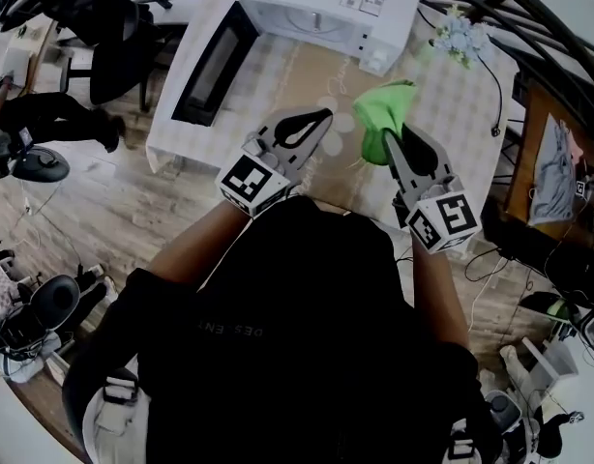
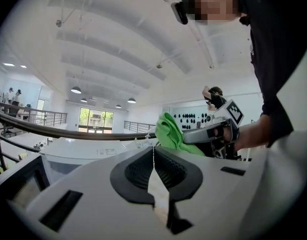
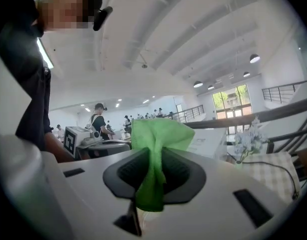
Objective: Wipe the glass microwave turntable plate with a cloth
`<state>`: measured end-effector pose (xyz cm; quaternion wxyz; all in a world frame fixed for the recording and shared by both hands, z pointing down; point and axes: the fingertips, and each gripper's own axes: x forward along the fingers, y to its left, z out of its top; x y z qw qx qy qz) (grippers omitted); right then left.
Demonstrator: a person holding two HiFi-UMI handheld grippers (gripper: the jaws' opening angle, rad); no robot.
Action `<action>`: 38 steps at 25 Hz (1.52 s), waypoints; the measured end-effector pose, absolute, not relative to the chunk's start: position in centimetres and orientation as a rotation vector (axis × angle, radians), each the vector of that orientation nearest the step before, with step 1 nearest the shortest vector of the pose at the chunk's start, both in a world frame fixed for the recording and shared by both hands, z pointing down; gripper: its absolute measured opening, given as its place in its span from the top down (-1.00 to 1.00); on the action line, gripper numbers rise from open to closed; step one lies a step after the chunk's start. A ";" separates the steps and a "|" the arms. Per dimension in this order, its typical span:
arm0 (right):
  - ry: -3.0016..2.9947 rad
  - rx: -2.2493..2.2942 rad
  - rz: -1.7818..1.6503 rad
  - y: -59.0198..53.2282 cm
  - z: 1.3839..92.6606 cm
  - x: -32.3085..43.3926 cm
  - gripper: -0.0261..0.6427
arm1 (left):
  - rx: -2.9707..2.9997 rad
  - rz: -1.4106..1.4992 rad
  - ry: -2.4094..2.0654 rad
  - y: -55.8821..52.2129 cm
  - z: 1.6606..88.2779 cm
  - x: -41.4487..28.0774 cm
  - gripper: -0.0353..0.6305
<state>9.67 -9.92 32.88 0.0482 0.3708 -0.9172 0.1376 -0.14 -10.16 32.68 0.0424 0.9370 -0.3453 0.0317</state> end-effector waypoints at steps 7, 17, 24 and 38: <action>-2.855 1.238 0.087 -9.7 28.4 10.6 0.66 | 2.908 0.056 -1.038 -9.4 30.0 0.7 0.83; -2.916 1.305 -0.064 -8.3 26.4 11.0 0.66 | 2.935 0.002 -1.063 -8.6 28.3 0.7 0.83; -2.912 1.284 -0.067 -8.1 27.0 10.6 0.67 | 2.939 0.000 -1.075 -8.4 28.0 0.9 0.83; -2.918 1.266 -0.060 -8.2 27.1 9.7 0.67 | 2.949 0.011 -1.082 -8.3 27.8 0.7 0.83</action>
